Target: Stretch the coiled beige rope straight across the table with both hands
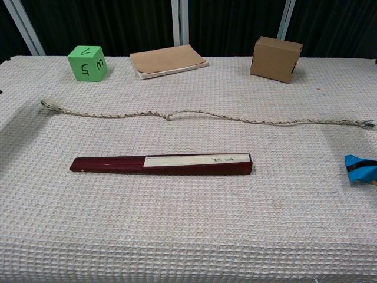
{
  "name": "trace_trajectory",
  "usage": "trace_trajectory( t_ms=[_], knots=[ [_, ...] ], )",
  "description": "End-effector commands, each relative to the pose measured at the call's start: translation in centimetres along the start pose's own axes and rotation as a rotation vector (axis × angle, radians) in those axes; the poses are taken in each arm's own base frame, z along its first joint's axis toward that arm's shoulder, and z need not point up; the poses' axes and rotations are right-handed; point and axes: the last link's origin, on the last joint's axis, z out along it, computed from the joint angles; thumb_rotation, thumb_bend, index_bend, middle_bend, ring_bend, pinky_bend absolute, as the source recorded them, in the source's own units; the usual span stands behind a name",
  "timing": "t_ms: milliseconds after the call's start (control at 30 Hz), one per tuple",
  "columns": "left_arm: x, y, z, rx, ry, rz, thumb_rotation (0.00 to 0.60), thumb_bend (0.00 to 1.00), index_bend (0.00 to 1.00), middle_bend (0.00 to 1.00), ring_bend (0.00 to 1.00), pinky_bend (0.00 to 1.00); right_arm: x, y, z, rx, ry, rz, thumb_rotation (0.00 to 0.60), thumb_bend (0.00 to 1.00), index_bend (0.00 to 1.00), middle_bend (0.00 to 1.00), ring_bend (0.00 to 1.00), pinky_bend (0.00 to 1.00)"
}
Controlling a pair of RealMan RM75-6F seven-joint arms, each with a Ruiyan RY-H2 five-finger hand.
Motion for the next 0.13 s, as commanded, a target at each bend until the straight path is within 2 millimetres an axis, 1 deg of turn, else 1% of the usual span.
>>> trace_trajectory(
  t_ms=[33, 133],
  knots=[
    [2.8, -2.3, -3.7, 0.021, 0.029, -0.007, 0.6, 0.23, 0.27, 0.2, 0.16, 0.15, 4.0, 3.8, -5.2, -0.079, 0.029, 0.025, 0.6, 0.2, 0.21, 0.21, 0.11, 0.18],
    [3.8, -3.0, -6.3, 0.026, 0.044, -0.007, 0.6, 0.23, 0.27, 0.2, 0.16, 0.15, 5.1, 4.6, -7.8, -0.104, 0.052, 0.039, 0.6, 0.21, 0.2, 0.21, 0.1, 0.17]
  ],
)
